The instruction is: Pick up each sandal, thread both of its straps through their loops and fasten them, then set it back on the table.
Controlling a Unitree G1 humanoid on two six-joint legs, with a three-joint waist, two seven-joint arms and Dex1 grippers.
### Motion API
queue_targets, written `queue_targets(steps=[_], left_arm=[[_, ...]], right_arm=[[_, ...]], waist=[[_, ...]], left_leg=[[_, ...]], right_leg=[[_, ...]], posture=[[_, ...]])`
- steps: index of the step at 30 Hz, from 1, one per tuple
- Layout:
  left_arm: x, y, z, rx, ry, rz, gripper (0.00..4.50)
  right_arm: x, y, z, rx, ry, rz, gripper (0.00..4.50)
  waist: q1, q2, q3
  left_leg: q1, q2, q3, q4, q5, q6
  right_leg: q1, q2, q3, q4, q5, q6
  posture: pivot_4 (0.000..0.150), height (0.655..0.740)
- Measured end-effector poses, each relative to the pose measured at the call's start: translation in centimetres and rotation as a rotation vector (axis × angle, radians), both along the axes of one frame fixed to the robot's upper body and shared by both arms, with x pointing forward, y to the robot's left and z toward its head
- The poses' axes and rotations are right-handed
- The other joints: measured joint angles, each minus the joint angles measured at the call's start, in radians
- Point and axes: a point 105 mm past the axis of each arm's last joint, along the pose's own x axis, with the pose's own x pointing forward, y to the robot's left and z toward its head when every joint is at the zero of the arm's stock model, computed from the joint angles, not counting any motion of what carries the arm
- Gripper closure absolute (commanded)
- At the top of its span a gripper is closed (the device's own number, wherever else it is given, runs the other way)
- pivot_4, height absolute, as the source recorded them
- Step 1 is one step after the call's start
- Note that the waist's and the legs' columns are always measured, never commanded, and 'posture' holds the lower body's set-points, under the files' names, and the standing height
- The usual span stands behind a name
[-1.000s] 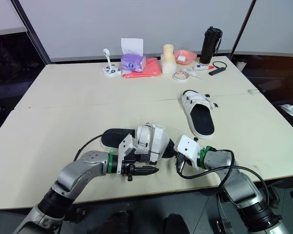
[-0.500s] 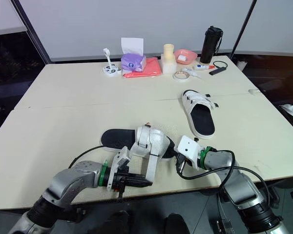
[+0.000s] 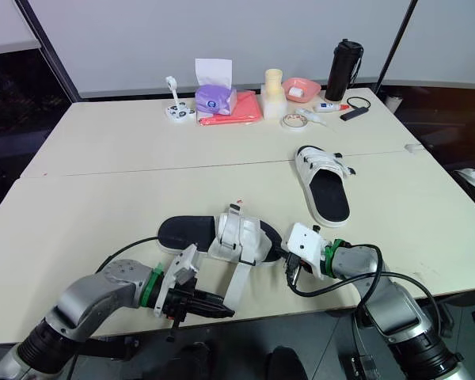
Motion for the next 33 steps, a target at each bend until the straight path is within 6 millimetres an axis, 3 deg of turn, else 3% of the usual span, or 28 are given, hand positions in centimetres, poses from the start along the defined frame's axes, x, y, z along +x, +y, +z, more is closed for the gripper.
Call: queue_targets(steps=[7,12,22,28,33], left_arm=[[1.8,0.1,4.0,-0.125,0.040,0.009,4.44],[3.7,0.6,5.3,-0.171,0.086,0.044,4.44],[7.0,0.6,6.6,-0.265,0.185,0.067,4.44],[9.1,-1.4,7.8,-0.295,0.151,0.068,4.44],[10.0,-3.2,6.7,-0.233,0.100,0.058,4.44]], right_arm=[[0.3,0.2,0.2,0.005,-0.008,0.002,4.50],[0.4,0.6,0.2,0.014,-0.011,0.008,4.50],[0.3,0.8,0.1,0.018,-0.016,0.005,4.50],[0.5,0.7,0.3,0.019,-0.028,-0.002,4.50],[0.7,0.5,0.0,0.017,-0.020,-0.014,4.50]], waist=[[-0.004,0.000,0.000],[-0.002,0.000,0.001],[0.004,-0.001,0.002],[0.016,-0.001,0.003],[0.025,-0.002,0.003]], left_leg=[[0.000,0.000,0.000,0.000,0.000,0.000],[0.000,-0.001,0.000,0.001,0.001,0.000],[0.000,-0.002,0.000,0.002,0.001,-0.001],[0.000,-0.003,0.002,0.004,0.001,-0.001],[0.000,-0.004,0.003,0.006,0.001,-0.001]], right_leg=[[0.000,0.002,0.000,0.001,0.000,0.000],[-0.001,0.003,0.000,0.002,0.001,0.002],[0.000,0.003,0.000,0.004,0.002,0.004],[0.000,0.002,0.000,0.005,0.002,0.005],[0.001,0.002,0.000,0.008,0.002,0.005]], posture=[[0.150,0.7400],[0.150,0.7400],[0.150,0.7400],[0.150,0.7400],[0.150,0.7400]])
